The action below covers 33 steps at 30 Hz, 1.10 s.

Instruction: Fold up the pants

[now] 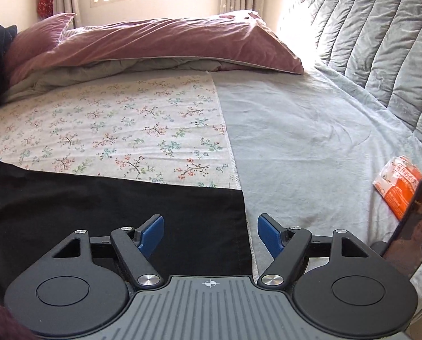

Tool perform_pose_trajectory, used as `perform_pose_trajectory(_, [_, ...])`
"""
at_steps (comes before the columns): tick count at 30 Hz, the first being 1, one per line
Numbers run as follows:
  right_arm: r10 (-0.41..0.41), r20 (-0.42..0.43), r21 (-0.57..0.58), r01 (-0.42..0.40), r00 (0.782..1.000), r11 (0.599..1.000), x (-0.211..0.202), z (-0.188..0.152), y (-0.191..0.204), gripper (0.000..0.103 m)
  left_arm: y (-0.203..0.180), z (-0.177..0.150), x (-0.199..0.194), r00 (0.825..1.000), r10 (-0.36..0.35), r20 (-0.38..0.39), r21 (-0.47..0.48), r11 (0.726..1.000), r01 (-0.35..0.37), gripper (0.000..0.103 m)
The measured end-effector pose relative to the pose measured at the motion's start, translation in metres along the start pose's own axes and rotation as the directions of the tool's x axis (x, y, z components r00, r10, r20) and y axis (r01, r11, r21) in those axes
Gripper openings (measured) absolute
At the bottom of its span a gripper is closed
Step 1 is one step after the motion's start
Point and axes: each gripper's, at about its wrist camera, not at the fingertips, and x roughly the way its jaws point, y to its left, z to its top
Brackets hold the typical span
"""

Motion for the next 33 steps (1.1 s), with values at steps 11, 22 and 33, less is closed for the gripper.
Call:
perform_pose_trajectory(11, [0.013, -0.036, 0.067, -0.01, 0.999, 0.998, 0.094, 0.007, -0.033, 0.07, -0.004, 0.012, 0.017, 1.0, 0.012, 0.018, -0.022, 1.0, -0.012, 0.028])
perform_pose_trajectory(22, [-0.044, -0.068, 0.122, 0.052, 0.997, 0.991, 0.125, -0.004, -0.039, 0.0, 0.003, 0.015, 0.022, 0.999, -0.045, 0.021, -0.069, 0.997, 0.046, 0.016])
perform_pose_trajectory(33, [-0.034, 0.041, 0.021, 0.033, 0.999, 0.999, 0.082, 0.02, 0.02, 0.068, 0.049, -0.009, -0.043, 0.975, 0.199, 0.098, -0.293, 0.942, -0.163, 0.08])
